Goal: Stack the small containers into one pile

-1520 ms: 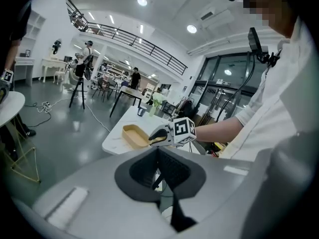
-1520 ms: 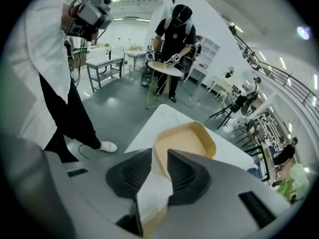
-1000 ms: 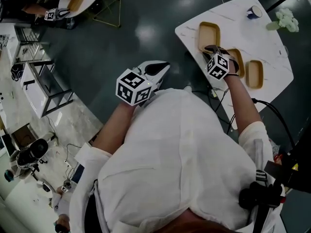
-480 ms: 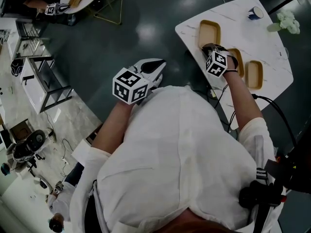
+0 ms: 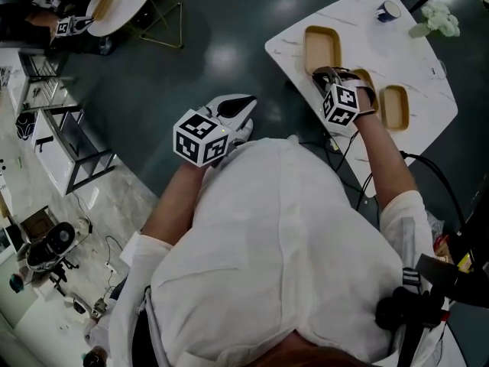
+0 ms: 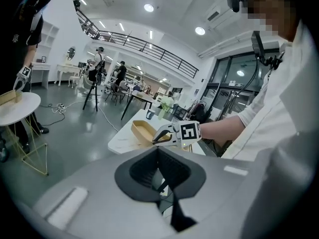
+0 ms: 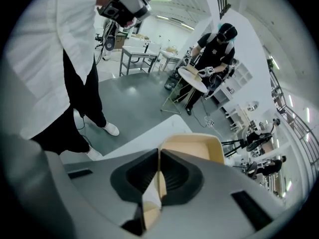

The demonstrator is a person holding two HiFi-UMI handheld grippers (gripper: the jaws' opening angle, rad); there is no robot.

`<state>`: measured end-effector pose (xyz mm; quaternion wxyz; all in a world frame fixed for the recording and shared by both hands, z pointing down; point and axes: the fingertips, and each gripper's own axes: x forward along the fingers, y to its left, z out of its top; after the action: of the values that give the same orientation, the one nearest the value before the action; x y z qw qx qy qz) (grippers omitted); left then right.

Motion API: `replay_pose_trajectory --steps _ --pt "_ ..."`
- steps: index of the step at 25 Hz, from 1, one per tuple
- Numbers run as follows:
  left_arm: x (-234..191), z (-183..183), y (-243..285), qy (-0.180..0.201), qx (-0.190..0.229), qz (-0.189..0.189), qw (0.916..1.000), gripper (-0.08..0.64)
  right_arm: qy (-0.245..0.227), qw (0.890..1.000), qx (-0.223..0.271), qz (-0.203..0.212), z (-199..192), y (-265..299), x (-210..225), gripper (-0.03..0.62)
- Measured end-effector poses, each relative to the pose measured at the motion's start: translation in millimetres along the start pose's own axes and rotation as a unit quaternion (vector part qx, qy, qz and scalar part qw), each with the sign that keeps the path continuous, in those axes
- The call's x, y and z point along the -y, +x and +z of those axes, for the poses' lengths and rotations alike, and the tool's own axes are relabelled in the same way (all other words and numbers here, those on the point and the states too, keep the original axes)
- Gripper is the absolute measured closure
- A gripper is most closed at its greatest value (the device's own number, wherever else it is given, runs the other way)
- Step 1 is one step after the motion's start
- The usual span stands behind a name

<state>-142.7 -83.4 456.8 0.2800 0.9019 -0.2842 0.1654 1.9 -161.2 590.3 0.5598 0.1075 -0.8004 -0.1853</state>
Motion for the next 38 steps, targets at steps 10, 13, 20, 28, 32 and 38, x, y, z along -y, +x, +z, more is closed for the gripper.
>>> replay_pose_trajectory --steps 10,13,20,28,32,38 --pt "24 6 26 0.027 -0.015 -0.046 0.9984 0.553 -0.02 1.0 0.001 -0.013 -26 -63 -19 0.572" --pt "32 8 36 0.035 -0.023 -0.059 0.9974 0.553 -0.019 1.0 -0.002 -0.014 -42 -78 -27 0.573" --pt "53 10 64 0.042 -0.03 -0.08 0.9955 0.553 -0.024 1.0 -0.01 0.006 -82 -104 -52 0.573" --pt "75 4 89 0.044 -0.032 -0.082 0.9952 0.553 -0.046 0.998 -0.01 0.038 -122 -114 -85 0.574" --pt "82 2 97 0.04 -0.031 -0.073 0.996 0.554 -0.069 0.996 -0.002 0.058 -134 -113 -98 0.574" --pt "88 -1 102 0.034 -0.027 -0.053 0.9976 0.553 -0.108 0.991 0.007 0.078 -147 -109 -110 0.574"
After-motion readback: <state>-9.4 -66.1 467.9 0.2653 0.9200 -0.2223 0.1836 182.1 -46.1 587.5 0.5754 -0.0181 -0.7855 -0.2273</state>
